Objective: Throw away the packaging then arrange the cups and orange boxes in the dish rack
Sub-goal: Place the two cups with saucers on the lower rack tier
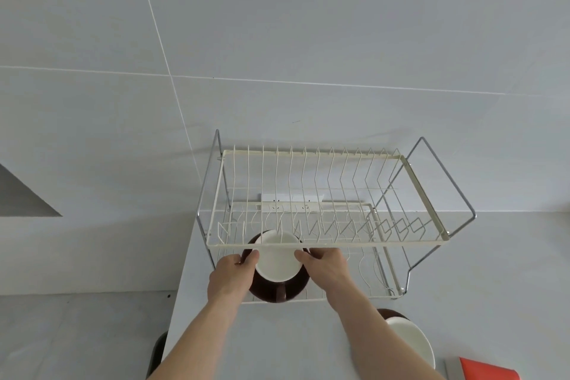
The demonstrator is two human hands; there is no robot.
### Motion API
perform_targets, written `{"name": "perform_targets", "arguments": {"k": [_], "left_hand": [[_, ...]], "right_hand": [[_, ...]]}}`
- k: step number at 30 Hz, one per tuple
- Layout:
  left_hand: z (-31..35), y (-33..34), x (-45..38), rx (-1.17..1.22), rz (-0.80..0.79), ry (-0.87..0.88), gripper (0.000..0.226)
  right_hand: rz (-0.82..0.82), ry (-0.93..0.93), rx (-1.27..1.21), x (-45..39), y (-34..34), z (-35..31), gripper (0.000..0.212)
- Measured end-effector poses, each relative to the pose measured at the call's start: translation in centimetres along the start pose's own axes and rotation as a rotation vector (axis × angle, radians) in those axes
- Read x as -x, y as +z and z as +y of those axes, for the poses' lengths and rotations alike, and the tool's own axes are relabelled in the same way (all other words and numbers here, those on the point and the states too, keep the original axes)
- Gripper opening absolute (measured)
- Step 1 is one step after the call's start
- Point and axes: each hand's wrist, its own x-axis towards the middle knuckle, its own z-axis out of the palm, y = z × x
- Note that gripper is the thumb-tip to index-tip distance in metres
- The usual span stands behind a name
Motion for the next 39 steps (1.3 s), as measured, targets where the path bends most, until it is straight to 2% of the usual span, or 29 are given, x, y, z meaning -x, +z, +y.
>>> {"name": "perform_targets", "arguments": {"k": [3,12,17,27,32,35,39], "left_hand": [[0.1,0.8,-0.8,0.011,0.023,-0.007,0.032],[0.5,1.8,-2.8,-0.037,0.076,0.02,0.02],[0.6,2.3,-4.1,0.0,0.099,0.004,0.032],[1.4,2.6,-5.8,0.028,0.108,0.074,0.037],[1.3,2.7,-5.7,0.018,0.098,0.083,0.039],[1.3,2.5,-5.0,0.008,0.096,0.038,0.043],[0.9,2.0,-3.8,-0.044,0.066,0.075,0.04]], "right_hand": [[0.008,0.005,-0.017,-0.9,0.7,0.2,0.019],[-0.047,-0.013,-0.035,-2.9,1.7,0.1,0.018],[-0.054,-0.045,-0.069,-4.0,2.1,0.1,0.019],[0.011,-0.094,-0.06,-5.4,2.7,-0.4,0.035],[0.039,-0.063,-0.085,-5.2,2.9,-0.4,0.035],[0.06,-0.044,-0.075,-4.5,2.6,-0.3,0.041],[0.08,-0.022,0.012,-3.5,1.7,0.2,0.05]]}}
